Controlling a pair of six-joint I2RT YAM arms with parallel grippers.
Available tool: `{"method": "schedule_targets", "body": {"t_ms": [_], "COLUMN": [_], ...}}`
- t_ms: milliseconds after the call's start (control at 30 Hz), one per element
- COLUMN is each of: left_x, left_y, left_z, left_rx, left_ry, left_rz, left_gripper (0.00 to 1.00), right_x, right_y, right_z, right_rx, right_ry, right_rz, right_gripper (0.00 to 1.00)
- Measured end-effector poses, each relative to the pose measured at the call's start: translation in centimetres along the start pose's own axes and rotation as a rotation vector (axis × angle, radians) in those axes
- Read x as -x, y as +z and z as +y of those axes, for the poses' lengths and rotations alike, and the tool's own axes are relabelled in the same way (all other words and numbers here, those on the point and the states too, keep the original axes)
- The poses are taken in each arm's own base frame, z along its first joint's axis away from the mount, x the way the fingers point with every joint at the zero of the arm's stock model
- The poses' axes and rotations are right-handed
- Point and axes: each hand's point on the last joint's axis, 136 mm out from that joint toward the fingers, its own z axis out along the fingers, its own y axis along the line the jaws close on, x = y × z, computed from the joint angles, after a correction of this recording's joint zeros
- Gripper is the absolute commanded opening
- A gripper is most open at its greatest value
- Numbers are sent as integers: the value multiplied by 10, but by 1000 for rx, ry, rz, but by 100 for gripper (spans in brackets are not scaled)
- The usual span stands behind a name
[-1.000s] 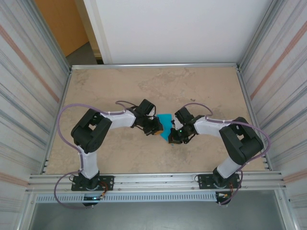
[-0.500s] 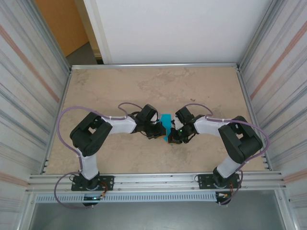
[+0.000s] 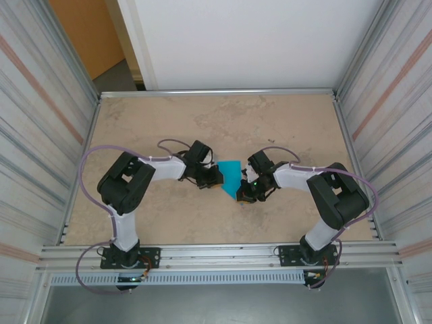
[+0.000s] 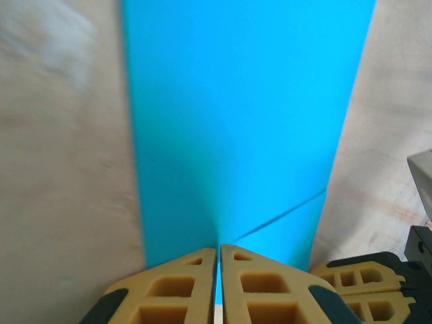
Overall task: Fold a paper plane with a square sheet of paper (pick it up from the middle)
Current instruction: Third fold the triangle at the center of the table.
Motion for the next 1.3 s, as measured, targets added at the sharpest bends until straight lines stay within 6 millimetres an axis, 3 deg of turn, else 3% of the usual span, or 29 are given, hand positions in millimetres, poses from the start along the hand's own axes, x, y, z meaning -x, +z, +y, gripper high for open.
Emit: {"method": "schedule_targets", "body": {"t_ms": [233, 367, 500, 567, 667, 833, 900, 1133, 1300], "left_x": [23, 40, 54, 52, 40, 14, 7, 2, 2], "left_y": [-20, -47, -87, -103, -113, -101, -95, -78, -61], "left_z": [24, 38, 25, 17, 18, 40, 44, 27, 21], "left_rx": [43, 97, 75, 56, 39, 28, 13, -54, -77], "left_ry": [-3, -35, -24, -14, -32, -135, -170, -174, -177], "left_rz": [-31, -103, -217, -258, -281, -248, -232, -187, -135], "left_gripper": [11, 13, 20, 22, 27, 35, 37, 38, 37], "right_x": [1, 5, 14, 19, 27, 46, 51, 55, 58], "right_y": [0, 5, 15, 15, 5, -30, -35, -11, -4], "right_z": [3, 14, 39, 51, 64, 77, 77, 55, 44], "right_rx": [8, 5, 23, 37, 61, 94, 101, 44, 6], "right_ry": [-8, -33, -87, -116, -146, -163, -147, -59, -38], "right_rz": [-2, 16, 28, 16, -32, -189, -229, -196, -197], "right_gripper": [7, 7, 8, 10, 21, 25, 24, 21, 21]}}
